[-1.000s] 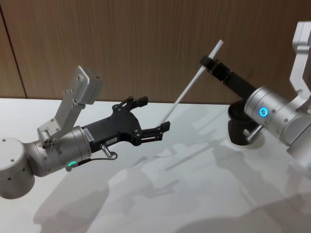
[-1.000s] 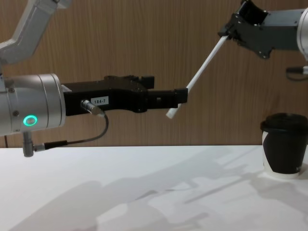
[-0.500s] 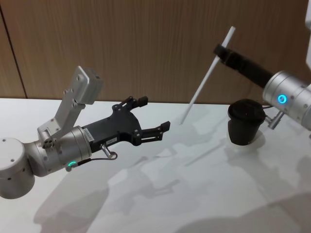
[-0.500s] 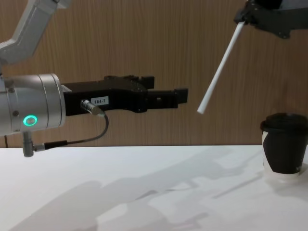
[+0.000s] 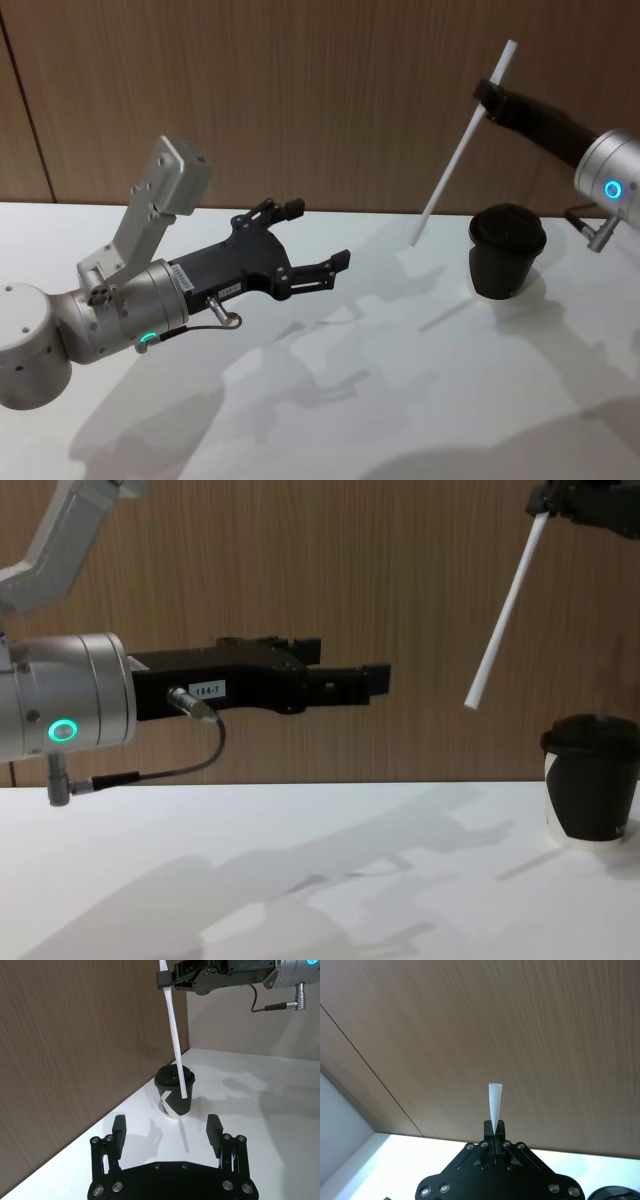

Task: Pick up the straw with one hand, pass it to the other hand, and insert it into the cup.

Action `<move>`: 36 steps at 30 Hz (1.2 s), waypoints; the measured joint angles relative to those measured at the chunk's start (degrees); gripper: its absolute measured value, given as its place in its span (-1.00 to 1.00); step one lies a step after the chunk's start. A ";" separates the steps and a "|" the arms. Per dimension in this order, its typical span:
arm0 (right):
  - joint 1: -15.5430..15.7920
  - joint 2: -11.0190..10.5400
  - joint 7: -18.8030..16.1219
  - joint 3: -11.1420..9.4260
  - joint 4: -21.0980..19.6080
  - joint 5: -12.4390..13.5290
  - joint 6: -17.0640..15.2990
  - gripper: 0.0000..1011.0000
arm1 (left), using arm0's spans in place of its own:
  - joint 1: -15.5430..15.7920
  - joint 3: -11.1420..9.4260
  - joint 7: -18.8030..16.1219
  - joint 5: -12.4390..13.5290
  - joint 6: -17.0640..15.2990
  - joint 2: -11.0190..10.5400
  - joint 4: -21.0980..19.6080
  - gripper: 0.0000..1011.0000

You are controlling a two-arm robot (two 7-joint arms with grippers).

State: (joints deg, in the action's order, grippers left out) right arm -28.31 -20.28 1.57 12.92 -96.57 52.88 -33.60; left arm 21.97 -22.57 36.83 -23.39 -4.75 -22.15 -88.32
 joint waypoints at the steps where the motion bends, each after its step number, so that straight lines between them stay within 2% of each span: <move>1: -0.22 -0.36 0.02 0.20 0.10 -0.44 0.13 -0.99 | 0.00 0.00 0.00 0.00 0.00 0.00 0.00 0.98; 18: -2.57 -3.83 0.20 3.30 2.66 -6.48 3.06 -0.99 | 0.00 0.00 0.00 0.00 0.00 0.00 0.00 0.98; 36: -3.16 -5.47 0.26 4.86 4.60 -12.56 8.25 -0.99 | 0.00 0.00 0.00 0.00 0.00 0.00 0.00 0.98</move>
State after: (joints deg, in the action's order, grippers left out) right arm -31.47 -25.76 1.83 17.78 -91.97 40.33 -25.35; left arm 21.97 -22.56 36.83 -23.39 -4.75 -22.15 -88.32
